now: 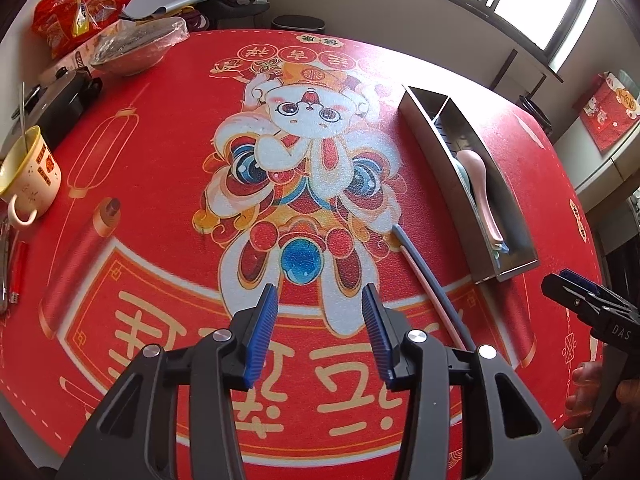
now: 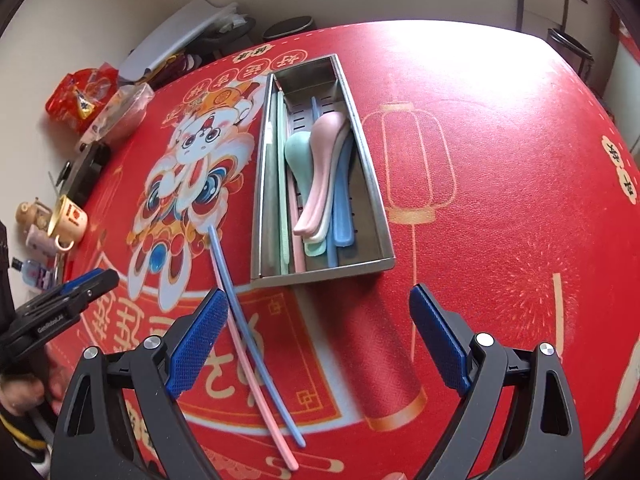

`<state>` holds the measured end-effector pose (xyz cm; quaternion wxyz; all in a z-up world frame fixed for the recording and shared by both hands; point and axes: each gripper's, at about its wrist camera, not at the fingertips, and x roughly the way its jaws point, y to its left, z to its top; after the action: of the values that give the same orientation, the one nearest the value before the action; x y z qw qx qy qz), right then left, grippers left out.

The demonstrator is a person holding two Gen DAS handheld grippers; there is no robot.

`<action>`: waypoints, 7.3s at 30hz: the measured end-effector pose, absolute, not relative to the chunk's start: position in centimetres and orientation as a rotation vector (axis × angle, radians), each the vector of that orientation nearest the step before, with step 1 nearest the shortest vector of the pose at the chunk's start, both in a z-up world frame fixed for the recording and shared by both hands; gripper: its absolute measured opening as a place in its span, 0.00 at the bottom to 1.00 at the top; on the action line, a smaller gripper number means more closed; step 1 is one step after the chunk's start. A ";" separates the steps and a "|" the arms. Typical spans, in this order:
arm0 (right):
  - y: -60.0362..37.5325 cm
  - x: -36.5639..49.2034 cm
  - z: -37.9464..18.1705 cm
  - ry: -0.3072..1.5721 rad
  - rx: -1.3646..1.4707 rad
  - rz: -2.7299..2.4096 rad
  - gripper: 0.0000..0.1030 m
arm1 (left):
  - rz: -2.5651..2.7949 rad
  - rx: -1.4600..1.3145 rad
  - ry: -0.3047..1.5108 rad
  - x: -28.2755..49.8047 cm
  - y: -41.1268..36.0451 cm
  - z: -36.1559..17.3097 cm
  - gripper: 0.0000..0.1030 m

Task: Organize utensils
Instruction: 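Reach the left gripper to the pink chopstick and grasp it, then grasp the blue chopstick with the right gripper while the left gripper holds the pink chopstick, then lower the blue chopstick into the steel tray and open the right gripper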

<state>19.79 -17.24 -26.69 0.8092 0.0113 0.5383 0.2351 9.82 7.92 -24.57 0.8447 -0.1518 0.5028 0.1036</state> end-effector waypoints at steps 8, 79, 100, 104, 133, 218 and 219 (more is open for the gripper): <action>-15.6 18.4 -27.2 1.158 -0.005 0.482 0.86 | 0.211 -0.315 1.040 8.3 10.1 -24.5 0.45; -25.0 20.7 -31.3 1.225 -0.019 0.596 0.68 | 0.197 -0.154 1.255 11.1 -6.4 -30.6 0.46; -24.0 20.1 -31.2 1.227 0.030 0.594 0.68 | 0.283 -0.267 1.177 10.3 -0.2 -30.3 0.05; -22.5 19.3 -31.2 1.230 0.015 0.610 0.68 | 0.291 -0.315 1.147 9.5 1.7 -29.9 0.05; -8.0 15.1 -31.9 1.162 -0.310 0.658 0.14 | 0.189 -0.366 1.095 5.3 10.3 -29.5 0.05; -12.7 28.5 -26.5 1.108 0.077 0.476 0.46 | 0.179 -0.418 1.023 8.1 8.5 -27.3 0.05; -13.4 28.1 -26.2 1.090 0.090 0.468 0.56 | 0.172 -0.417 1.022 8.2 8.3 -27.2 0.05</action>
<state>28.10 -13.39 -26.18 0.8281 0.0423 0.5136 0.2205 8.24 8.27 -27.17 0.8481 -0.1978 0.4846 0.0816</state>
